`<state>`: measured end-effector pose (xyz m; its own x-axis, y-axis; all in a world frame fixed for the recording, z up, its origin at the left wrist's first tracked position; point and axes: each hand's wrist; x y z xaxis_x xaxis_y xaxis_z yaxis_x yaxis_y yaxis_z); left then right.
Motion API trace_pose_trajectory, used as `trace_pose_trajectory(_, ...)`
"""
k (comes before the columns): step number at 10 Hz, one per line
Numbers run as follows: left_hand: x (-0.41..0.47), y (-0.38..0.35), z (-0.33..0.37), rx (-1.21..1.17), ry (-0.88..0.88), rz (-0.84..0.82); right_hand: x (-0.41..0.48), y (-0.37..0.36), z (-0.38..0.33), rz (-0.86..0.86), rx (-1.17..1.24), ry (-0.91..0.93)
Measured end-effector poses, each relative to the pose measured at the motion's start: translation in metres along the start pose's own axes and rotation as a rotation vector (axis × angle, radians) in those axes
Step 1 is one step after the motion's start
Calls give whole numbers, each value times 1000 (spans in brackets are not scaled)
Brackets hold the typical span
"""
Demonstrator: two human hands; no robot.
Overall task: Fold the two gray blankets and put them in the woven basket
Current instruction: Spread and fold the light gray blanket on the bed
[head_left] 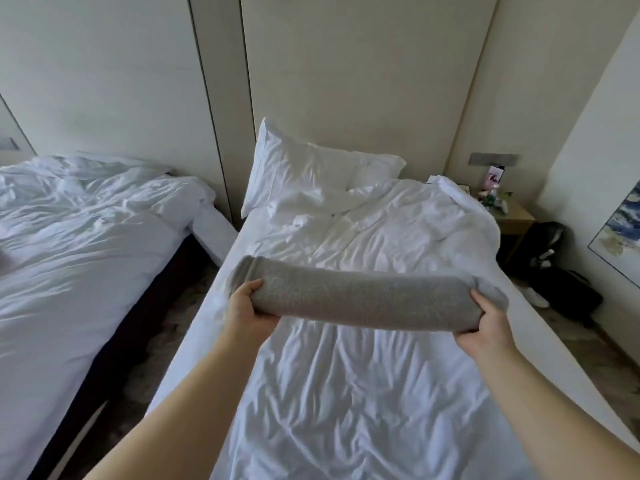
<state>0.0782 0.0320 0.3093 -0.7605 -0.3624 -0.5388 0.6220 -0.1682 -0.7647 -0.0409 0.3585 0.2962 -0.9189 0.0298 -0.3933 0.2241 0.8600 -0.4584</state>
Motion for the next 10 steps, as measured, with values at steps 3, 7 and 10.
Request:
trace_pose_trajectory(3,-108,237,-74,30,188,462,-140,171,146,206,-164,-218)
trace_pose_trajectory(7,-203,321,-99,-10,299,725,-277,278,234,312,-15,-380)
trace_pose_trajectory(10,-167,283,-89,-138,266,631,-238,233,198,264,86,-210)
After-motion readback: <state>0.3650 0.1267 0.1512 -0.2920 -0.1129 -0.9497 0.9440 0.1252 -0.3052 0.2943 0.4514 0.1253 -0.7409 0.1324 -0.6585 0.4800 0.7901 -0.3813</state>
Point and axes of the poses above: each hand's wrist, its own x-axis towards the middle knuckle, its own y-axis out of the back of the hand, z = x × y, and after that the axes turned 7 degrees about -x, right-handed
